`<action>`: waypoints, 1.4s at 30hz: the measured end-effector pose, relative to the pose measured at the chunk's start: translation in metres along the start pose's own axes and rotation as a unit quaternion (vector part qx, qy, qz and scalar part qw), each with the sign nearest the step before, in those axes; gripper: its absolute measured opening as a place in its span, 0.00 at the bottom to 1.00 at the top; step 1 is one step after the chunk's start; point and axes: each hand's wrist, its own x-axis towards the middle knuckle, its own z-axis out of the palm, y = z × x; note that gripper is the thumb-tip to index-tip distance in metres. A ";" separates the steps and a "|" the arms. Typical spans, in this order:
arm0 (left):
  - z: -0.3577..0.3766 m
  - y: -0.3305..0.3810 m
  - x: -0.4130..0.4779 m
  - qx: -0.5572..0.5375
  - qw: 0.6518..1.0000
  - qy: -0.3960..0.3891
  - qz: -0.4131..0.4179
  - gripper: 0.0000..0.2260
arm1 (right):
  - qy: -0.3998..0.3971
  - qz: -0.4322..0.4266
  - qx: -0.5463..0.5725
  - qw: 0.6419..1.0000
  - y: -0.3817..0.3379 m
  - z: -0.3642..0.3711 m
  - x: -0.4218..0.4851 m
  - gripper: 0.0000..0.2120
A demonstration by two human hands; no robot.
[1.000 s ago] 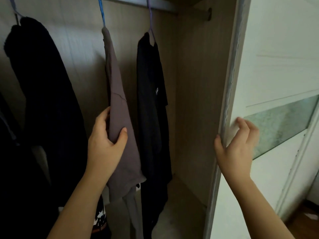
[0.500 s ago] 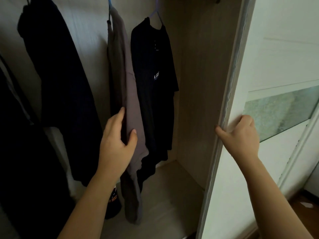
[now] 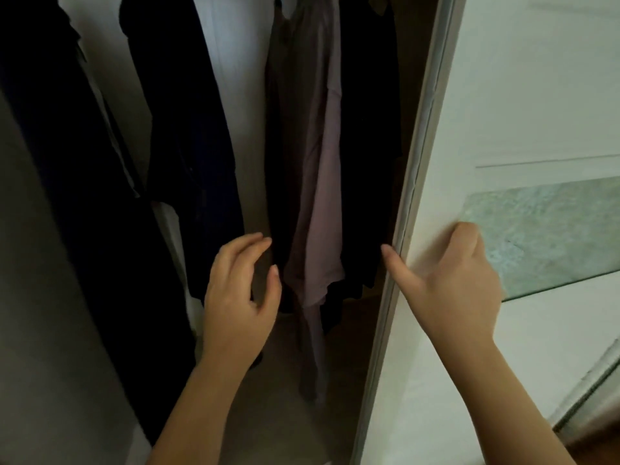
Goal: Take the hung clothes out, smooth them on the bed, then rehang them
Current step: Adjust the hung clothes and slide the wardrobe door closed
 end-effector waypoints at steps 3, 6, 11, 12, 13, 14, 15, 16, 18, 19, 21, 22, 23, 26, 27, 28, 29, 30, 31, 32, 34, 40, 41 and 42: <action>-0.023 -0.007 -0.005 0.022 0.999 0.026 -0.017 0.14 | -0.025 -0.025 0.032 0.999 -0.027 0.002 -0.013 0.33; -0.046 -0.011 -0.007 0.053 0.997 0.046 -0.018 0.13 | -0.043 -0.051 0.063 0.996 -0.050 0.005 -0.025 0.32; -0.088 -0.015 -0.014 0.120 0.988 0.091 -0.013 0.11 | -0.029 -0.112 0.117 0.986 -0.086 0.010 -0.043 0.29; -0.097 -0.016 -0.016 0.134 0.986 0.101 -0.015 0.11 | -0.029 -0.124 0.128 0.984 -0.092 0.012 -0.046 0.28; -0.106 -0.017 -0.018 0.149 0.983 0.110 -0.018 0.11 | -0.030 -0.136 0.139 0.981 -0.099 0.013 -0.049 0.28; -0.114 -0.017 -0.020 0.166 0.978 0.121 -0.019 0.11 | -0.031 -0.148 0.149 0.977 -0.105 0.015 -0.052 0.28; -0.123 -0.018 -0.021 0.184 0.974 0.131 -0.019 0.11 | -0.033 -0.161 0.159 0.974 -0.111 0.017 -0.056 0.28; -0.130 -0.019 -0.023 0.198 0.970 0.141 -0.018 0.11 | -0.034 -0.174 0.166 0.970 -0.118 0.019 -0.059 0.27; -0.145 -0.024 -0.028 0.226 0.962 0.154 -0.016 0.10 | -0.038 -0.200 0.179 0.963 -0.131 0.023 -0.067 0.26; -0.152 -0.026 -0.031 0.242 0.957 0.159 -0.019 0.10 | -0.041 -0.213 0.188 0.958 -0.138 0.025 -0.070 0.26; -0.167 -0.033 -0.036 0.273 0.947 0.164 -0.034 0.11 | -0.045 -0.236 0.209 0.948 -0.151 0.029 -0.077 0.24; -0.175 -0.036 -0.038 0.286 0.942 0.167 -0.048 0.11 | -0.046 -0.247 0.217 0.943 -0.158 0.032 -0.081 0.23; -0.182 -0.039 -0.041 0.300 0.936 0.171 -0.064 0.12 | -0.045 -0.257 0.222 0.940 -0.165 0.034 -0.084 0.22; -0.202 -0.047 -0.047 0.332 0.917 0.193 -0.106 0.16 | -0.042 -0.281 0.239 0.929 -0.187 0.038 -0.097 0.20; -0.208 -0.050 -0.049 0.340 0.910 0.206 -0.119 0.17 | -0.041 -0.290 0.244 0.925 -0.194 0.040 -0.101 0.19; -0.213 -0.053 -0.050 0.347 0.901 0.222 -0.134 0.19 | -0.041 -0.299 0.250 0.920 -0.202 0.042 -0.106 0.18; -0.218 -0.056 -0.051 0.354 0.893 0.236 -0.145 0.20 | -0.042 -0.310 0.257 0.915 -0.209 0.045 -0.111 0.18; -0.222 -0.058 -0.052 0.360 0.886 0.248 -0.152 0.22 | -0.045 -0.319 0.261 0.910 -0.215 0.048 -0.115 0.17; -0.227 -0.060 -0.053 0.367 0.879 0.258 -0.158 0.23 | -0.051 -0.328 0.267 0.905 -0.223 0.051 -0.119 0.16; -0.233 -0.062 -0.054 0.375 0.872 0.266 -0.165 0.24 | -0.058 -0.334 0.274 0.900 -0.231 0.053 -0.123 0.15; -0.245 -0.066 -0.055 0.394 0.857 0.278 -0.179 0.26 | -0.071 -0.345 0.289 0.890 -0.247 0.057 -0.131 0.14; -0.279 -0.074 -0.051 0.311 0.869 0.279 -0.266 0.32 | -0.081 -0.360 0.328 0.870 -0.296 0.064 -0.150 0.13; -0.282 -0.075 -0.048 0.253 0.881 0.284 -0.281 0.31 | -0.085 -0.360 0.337 0.866 -0.302 0.066 -0.153 0.13; -0.285 -0.075 -0.046 0.192 0.888 0.291 -0.300 0.29 | -0.089 -0.361 0.346 0.861 -0.307 0.068 -0.155 0.13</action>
